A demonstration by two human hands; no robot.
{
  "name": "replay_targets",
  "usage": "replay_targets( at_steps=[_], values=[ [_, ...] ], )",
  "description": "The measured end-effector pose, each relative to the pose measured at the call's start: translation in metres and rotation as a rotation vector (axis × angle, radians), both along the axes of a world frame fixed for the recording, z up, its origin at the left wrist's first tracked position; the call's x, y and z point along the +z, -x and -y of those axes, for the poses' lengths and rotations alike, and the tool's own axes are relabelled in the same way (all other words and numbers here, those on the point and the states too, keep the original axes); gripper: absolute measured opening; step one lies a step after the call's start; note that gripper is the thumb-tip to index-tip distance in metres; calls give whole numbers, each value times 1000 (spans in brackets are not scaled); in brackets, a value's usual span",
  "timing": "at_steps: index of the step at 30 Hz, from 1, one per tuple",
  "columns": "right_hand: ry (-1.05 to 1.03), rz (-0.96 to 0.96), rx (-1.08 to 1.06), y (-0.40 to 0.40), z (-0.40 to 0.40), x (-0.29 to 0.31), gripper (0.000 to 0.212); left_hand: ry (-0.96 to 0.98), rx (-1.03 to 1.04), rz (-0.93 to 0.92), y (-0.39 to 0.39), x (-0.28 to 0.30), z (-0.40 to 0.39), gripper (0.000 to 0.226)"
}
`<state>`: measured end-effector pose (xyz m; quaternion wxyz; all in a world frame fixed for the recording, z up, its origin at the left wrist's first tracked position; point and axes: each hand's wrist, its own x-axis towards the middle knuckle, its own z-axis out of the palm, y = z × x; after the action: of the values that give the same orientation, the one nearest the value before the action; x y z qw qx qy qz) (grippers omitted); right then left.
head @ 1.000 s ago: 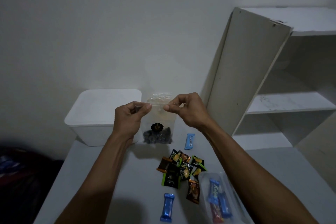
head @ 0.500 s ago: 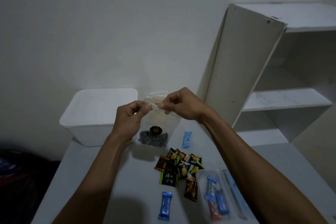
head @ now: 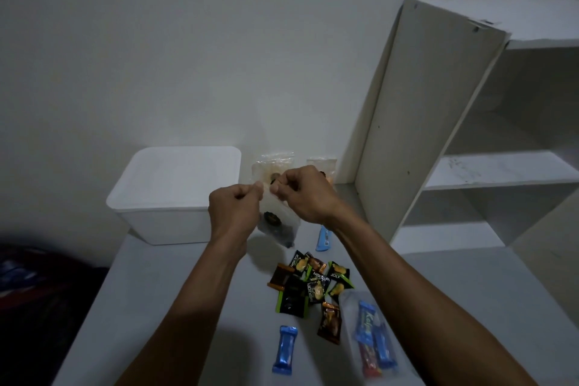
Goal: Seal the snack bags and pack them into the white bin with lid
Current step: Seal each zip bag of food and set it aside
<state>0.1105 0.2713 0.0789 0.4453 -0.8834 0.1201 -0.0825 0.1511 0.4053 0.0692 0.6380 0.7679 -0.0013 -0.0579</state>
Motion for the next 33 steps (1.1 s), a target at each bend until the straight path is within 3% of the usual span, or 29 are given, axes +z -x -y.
replay_targets(
  at_steps=[8, 14, 19, 23, 28, 33],
  values=[
    [-177, -20, -14, 18, 10, -21, 19, 36, 37, -72, -3, -3, 6, 22],
    [-124, 32, -50, 19, 5, -38, 15, -78, -22, -109, 15, -9, 15, 19],
    [-219, -54, -74, 32, 12, -46, 16, -26, 7, -223, 24, -19, 19, 20],
    [-173, -62, -61, 45, 19, -52, 15, -26, 18, -246, 36, -25, 27, 15],
    [-19, -59, 46, 56, 40, -47, 16, -43, 98, -94, 41, -39, 24, 24],
    [57, -130, 248, 66, 67, -27, 14, -29, -204, -23, 38, -52, 14, 22]
  ],
)
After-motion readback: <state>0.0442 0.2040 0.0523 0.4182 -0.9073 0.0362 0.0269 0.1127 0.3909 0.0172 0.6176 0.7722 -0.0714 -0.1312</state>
